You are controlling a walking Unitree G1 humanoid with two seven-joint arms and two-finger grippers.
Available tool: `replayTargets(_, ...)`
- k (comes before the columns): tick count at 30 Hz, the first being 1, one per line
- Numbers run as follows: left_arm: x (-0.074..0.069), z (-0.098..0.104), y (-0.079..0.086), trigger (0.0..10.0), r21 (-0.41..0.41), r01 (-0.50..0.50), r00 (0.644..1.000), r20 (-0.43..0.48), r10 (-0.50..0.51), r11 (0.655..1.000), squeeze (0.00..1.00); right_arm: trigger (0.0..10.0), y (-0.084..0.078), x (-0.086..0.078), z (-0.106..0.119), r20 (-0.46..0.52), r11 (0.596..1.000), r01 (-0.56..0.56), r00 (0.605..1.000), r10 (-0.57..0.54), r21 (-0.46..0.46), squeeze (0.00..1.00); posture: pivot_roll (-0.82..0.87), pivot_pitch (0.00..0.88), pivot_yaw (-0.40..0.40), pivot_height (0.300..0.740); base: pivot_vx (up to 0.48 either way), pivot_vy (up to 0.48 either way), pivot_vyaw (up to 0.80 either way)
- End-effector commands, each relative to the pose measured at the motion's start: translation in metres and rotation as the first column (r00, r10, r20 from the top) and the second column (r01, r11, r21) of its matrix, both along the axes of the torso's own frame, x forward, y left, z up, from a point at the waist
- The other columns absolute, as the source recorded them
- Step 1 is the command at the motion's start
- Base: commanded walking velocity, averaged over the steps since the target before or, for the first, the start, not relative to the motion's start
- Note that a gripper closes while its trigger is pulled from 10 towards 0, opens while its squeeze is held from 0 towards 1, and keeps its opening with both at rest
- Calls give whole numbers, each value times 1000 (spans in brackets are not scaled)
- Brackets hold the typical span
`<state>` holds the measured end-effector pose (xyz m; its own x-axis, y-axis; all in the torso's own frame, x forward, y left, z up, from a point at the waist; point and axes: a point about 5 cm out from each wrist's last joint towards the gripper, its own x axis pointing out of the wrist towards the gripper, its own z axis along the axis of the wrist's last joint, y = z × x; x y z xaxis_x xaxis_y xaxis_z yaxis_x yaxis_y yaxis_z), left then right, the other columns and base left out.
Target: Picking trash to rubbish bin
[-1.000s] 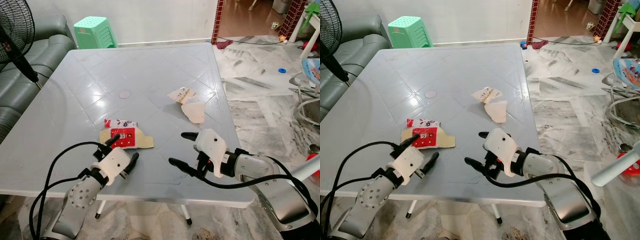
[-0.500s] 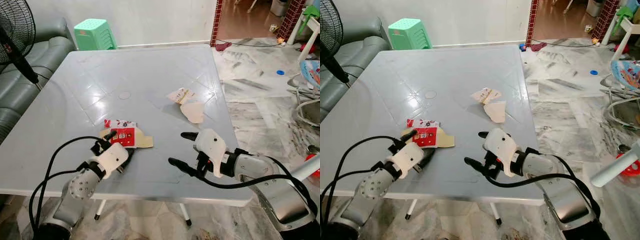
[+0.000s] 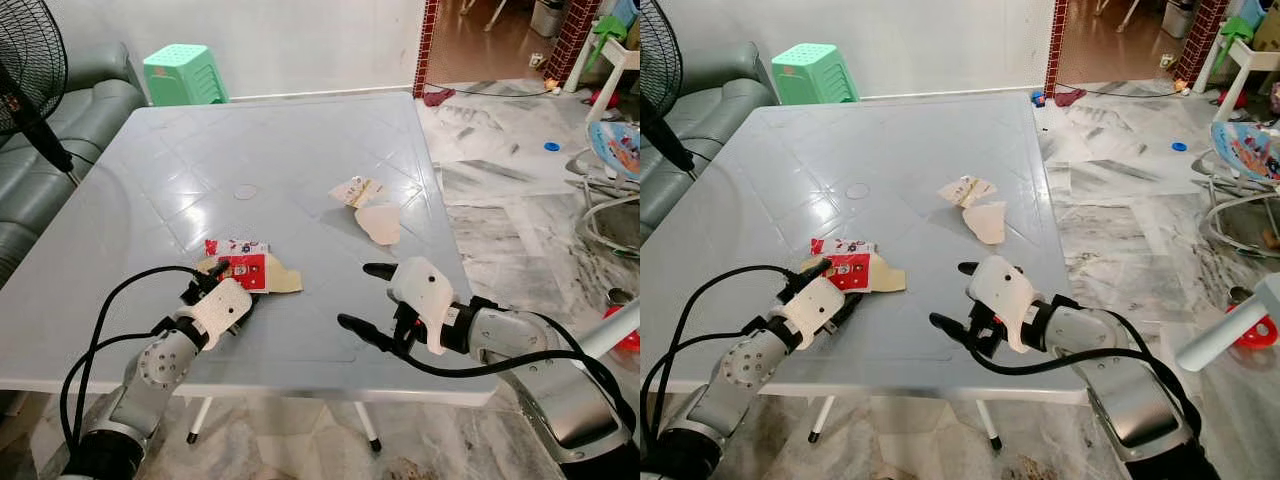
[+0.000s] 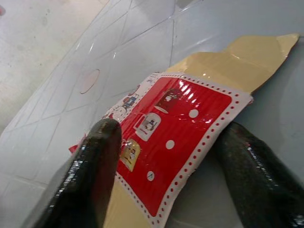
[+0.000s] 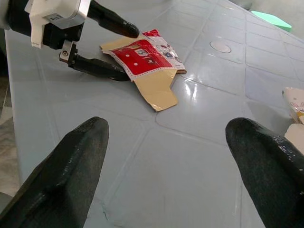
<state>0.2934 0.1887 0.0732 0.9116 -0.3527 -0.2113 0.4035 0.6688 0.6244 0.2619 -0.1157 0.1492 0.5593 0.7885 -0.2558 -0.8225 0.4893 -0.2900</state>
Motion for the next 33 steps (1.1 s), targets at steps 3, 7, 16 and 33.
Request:
replayTargets(3,-1,-8,10,0,18,-46,998,-41,47,999,0,10000,1,-2,6,17,1000,-13,1000,13,3,0,-88,62,74,740,0,0,0)
replayTargets(7,0,-9,8,0,11,-43,998,-37,43,999,0,10000,2,-6,5,-8,999,-45,999,45,4,0,-89,65,71,740,0,0,0)
replayTargets(16,3,-7,7,0,-3,-50,999,-20,50,999,0,10000,2,-9,5,-25,998,-64,998,65,8,0,-89,65,71,740,0,0,0)
replayTargets(33,11,9,11,0,-59,-128,988,83,132,990,0,10000,0,-7,5,-16,999,-46,999,46,7,0,-91,56,67,740,0,0,0)
